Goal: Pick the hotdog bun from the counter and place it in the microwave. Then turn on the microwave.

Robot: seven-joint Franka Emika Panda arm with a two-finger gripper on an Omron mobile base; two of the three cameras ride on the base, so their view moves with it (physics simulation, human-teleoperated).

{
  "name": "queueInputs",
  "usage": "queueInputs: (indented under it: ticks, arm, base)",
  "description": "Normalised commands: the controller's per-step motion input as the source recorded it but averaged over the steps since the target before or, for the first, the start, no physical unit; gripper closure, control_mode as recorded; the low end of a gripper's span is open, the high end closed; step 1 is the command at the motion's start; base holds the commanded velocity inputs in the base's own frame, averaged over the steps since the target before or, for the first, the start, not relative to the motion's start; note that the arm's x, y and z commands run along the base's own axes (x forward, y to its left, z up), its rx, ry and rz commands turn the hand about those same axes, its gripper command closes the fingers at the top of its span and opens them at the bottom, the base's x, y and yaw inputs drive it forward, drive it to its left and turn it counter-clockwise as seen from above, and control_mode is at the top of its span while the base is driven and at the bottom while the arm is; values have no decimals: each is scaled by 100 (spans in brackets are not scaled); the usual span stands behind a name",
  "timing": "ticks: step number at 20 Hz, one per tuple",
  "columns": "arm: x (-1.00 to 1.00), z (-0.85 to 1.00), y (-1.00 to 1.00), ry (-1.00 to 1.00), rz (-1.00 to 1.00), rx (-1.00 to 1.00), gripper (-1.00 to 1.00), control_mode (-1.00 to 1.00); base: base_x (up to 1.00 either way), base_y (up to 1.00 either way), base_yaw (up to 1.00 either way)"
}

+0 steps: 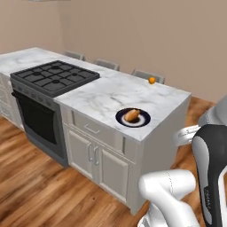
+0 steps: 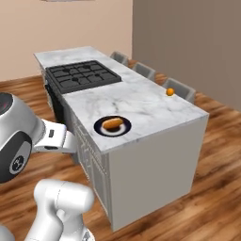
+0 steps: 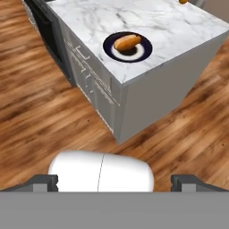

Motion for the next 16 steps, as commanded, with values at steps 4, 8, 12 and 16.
queueInputs:
  ticks: [4, 8, 12, 16]
  arm:
    - [0, 0, 0, 0, 0, 0, -100, 100]
    - [0, 0, 0, 0, 0, 0, -100, 100]
    - [0, 0, 0, 0, 0, 0, -100, 100]
    - [0, 0, 0, 0, 0, 0, -100, 100]
  base:
    - [39, 14, -20]
    - [38, 14, -19]
    - [30, 12, -18]
    - [29, 10, -17]
